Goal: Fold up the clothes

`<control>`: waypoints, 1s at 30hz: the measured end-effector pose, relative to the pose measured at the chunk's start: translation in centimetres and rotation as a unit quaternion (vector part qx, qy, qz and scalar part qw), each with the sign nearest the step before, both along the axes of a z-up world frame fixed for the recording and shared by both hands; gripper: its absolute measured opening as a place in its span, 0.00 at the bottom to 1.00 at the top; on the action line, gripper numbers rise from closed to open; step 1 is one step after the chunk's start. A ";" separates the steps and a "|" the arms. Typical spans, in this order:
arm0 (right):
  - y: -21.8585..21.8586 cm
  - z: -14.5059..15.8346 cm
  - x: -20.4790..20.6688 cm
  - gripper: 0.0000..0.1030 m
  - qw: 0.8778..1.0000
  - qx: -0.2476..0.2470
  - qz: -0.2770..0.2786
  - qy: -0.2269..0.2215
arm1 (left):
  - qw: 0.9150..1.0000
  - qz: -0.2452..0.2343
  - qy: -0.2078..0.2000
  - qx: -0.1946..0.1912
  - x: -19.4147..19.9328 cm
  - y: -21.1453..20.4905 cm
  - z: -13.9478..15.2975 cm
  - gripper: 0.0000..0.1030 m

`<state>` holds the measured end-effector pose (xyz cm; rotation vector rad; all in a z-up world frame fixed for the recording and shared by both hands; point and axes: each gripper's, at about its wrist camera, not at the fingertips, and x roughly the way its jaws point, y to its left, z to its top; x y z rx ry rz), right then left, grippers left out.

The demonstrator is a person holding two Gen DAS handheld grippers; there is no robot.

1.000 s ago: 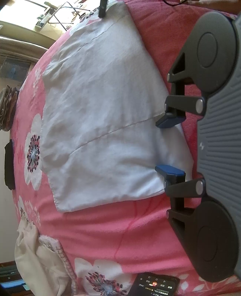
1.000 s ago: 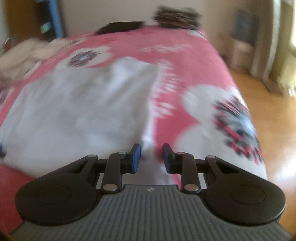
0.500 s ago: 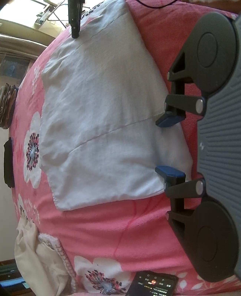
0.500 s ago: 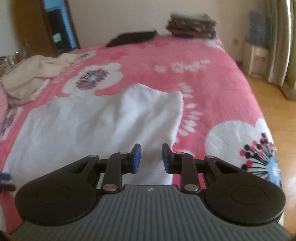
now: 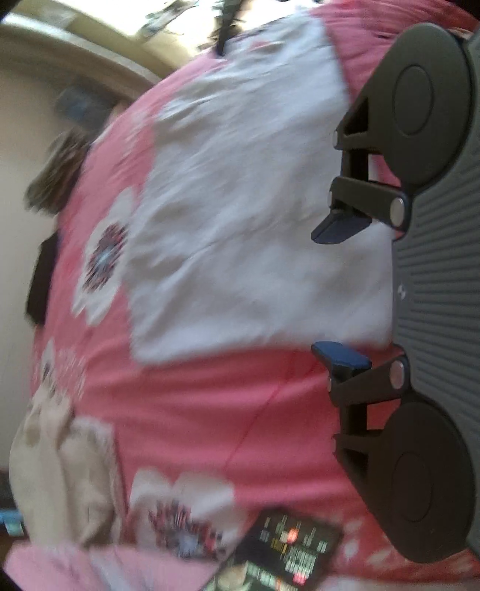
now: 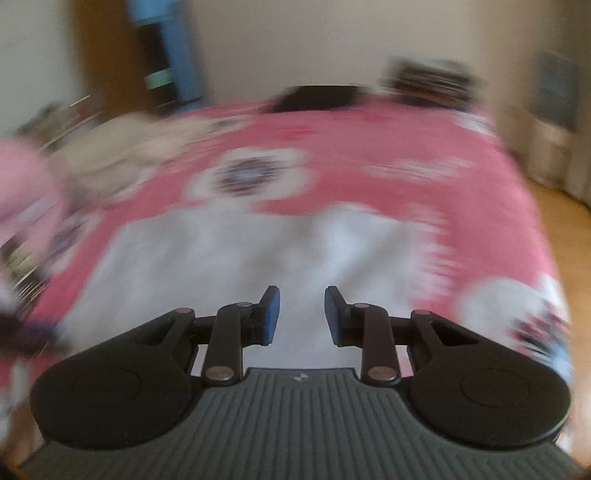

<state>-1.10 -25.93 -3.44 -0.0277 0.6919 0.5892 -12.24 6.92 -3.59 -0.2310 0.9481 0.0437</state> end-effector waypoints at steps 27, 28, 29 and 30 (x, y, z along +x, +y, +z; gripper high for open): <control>24.7 -7.1 -10.4 0.28 0.874 -0.206 0.406 -0.170 | 0.997 0.050 0.017 -0.059 5.2 7.9 2.2 0.58; 24.5 -7.1 -10.3 0.21 0.880 -0.199 0.399 -0.163 | 0.997 0.049 0.019 -0.064 5.4 7.9 1.9 0.58; 24.3 -7.1 -10.2 0.08 0.887 -0.192 0.390 -0.157 | 0.996 0.049 0.023 -0.072 5.7 7.9 1.5 0.59; 23.9 -6.9 -9.7 0.05 0.896 -0.179 0.378 -0.146 | 0.995 0.049 0.027 -0.081 5.9 7.9 1.0 0.59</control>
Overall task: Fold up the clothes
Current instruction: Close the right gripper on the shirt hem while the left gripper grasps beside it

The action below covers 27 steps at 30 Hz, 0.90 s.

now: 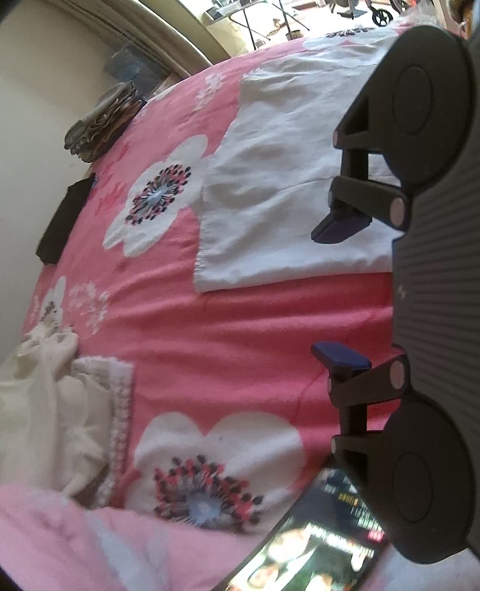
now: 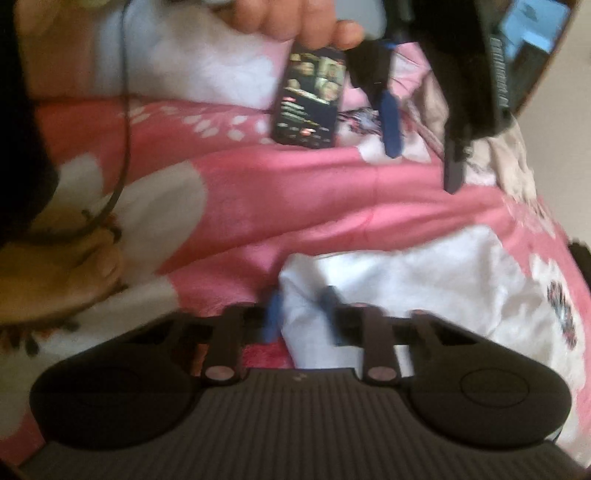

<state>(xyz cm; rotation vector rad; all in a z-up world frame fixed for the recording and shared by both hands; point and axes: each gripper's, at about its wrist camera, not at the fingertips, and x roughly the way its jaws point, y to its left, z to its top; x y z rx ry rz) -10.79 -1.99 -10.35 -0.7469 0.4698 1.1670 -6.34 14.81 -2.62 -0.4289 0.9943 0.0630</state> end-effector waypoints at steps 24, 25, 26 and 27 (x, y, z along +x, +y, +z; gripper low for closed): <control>-5.5 4.1 3.4 0.02 0.970 0.145 -0.106 0.166 | 0.988 -0.026 0.006 -0.150 9.4 -0.3 -5.6 0.45; -5.6 4.1 3.4 0.02 0.969 0.147 -0.107 0.169 | 0.989 -0.027 0.003 -0.148 9.7 -0.4 -5.6 0.40; -5.8 4.1 3.5 0.02 0.968 0.148 -0.109 0.172 | 0.989 -0.027 0.001 -0.145 10.0 -0.6 -5.7 0.37; -5.9 4.1 3.5 0.02 0.967 0.150 -0.110 0.174 | 0.990 -0.026 0.000 -0.142 10.1 -0.8 -5.7 0.30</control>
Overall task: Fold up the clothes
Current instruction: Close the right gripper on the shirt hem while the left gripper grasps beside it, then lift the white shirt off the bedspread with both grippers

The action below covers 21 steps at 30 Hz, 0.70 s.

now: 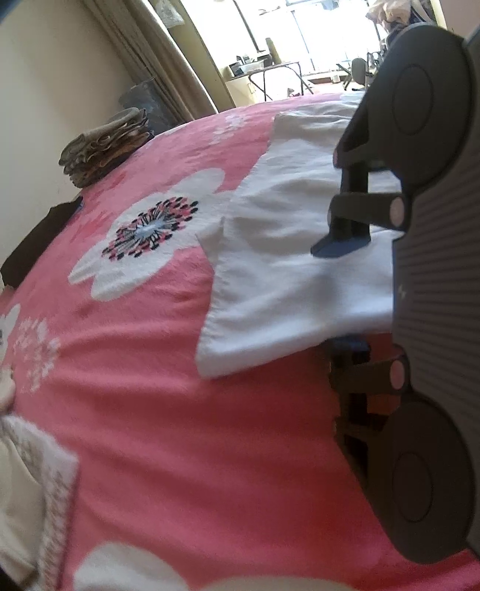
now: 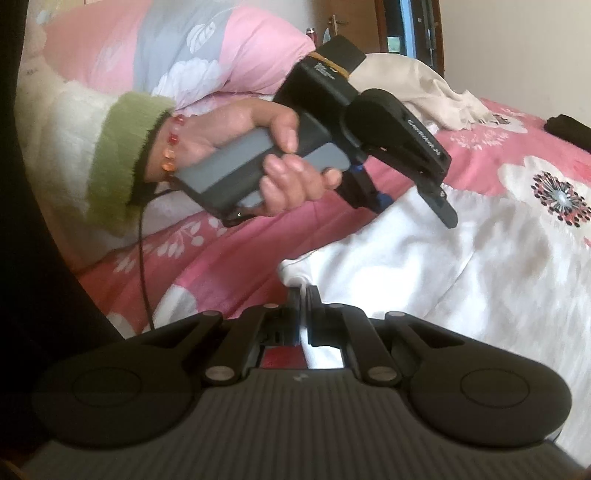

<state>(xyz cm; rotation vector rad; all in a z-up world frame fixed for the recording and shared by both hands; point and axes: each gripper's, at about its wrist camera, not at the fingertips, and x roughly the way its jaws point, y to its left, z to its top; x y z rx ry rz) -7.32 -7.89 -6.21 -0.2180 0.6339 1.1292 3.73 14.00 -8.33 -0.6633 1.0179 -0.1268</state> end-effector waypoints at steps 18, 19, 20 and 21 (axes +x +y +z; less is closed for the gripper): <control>-2.6 0.9 0.1 0.02 0.999 0.025 -0.043 -0.003 | 0.997 0.014 -0.052 0.056 -0.1 -4.0 4.5 0.04; -2.9 1.0 0.1 0.02 0.999 0.027 -0.046 -0.004 | 0.997 0.012 -0.055 0.058 0.0 -4.4 4.9 0.04; -3.2 1.2 0.0 0.02 0.998 0.029 -0.050 -0.005 | 0.997 0.009 -0.058 0.059 0.1 -4.7 5.4 0.04; -3.4 1.3 0.0 0.02 0.998 0.032 -0.054 -0.005 | 0.996 0.005 -0.062 0.059 0.2 -5.1 5.8 0.04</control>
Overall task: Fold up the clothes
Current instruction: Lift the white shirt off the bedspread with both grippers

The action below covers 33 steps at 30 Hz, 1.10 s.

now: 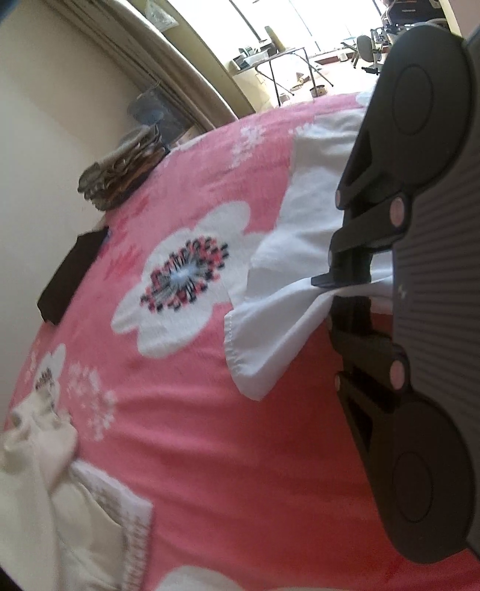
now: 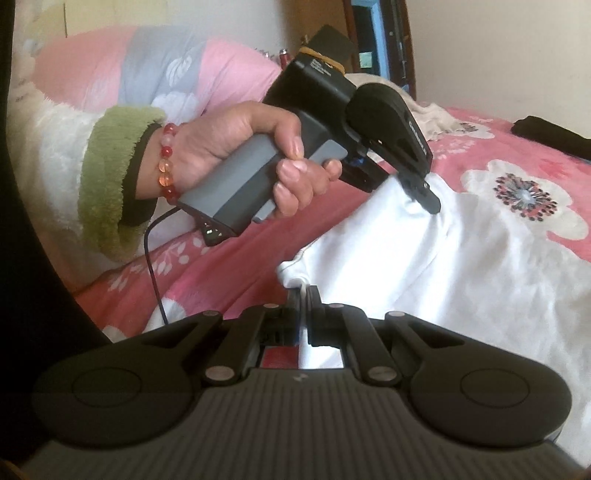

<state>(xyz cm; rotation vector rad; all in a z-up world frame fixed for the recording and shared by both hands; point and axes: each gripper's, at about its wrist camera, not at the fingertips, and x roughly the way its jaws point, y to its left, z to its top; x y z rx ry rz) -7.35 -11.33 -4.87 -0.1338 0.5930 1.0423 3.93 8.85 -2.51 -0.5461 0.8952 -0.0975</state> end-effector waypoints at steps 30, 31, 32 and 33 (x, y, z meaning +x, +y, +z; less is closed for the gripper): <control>-21.3 -2.6 0.5 0.02 0.905 0.134 -0.370 0.160 | 0.961 -0.248 0.040 0.118 10.3 -26.0 0.5 0.04; -21.8 -2.9 0.3 0.02 0.902 0.133 -0.378 0.163 | 0.959 -0.253 0.037 0.118 10.2 -26.6 0.3 0.04; -22.2 -3.1 0.2 0.02 0.899 0.132 -0.385 0.165 | 0.958 -0.260 0.036 0.116 10.1 -27.1 0.1 0.04; -22.5 -3.3 -0.1 0.02 0.896 0.132 -0.391 0.167 | 0.956 -0.268 0.037 0.113 10.1 -27.4 0.0 0.04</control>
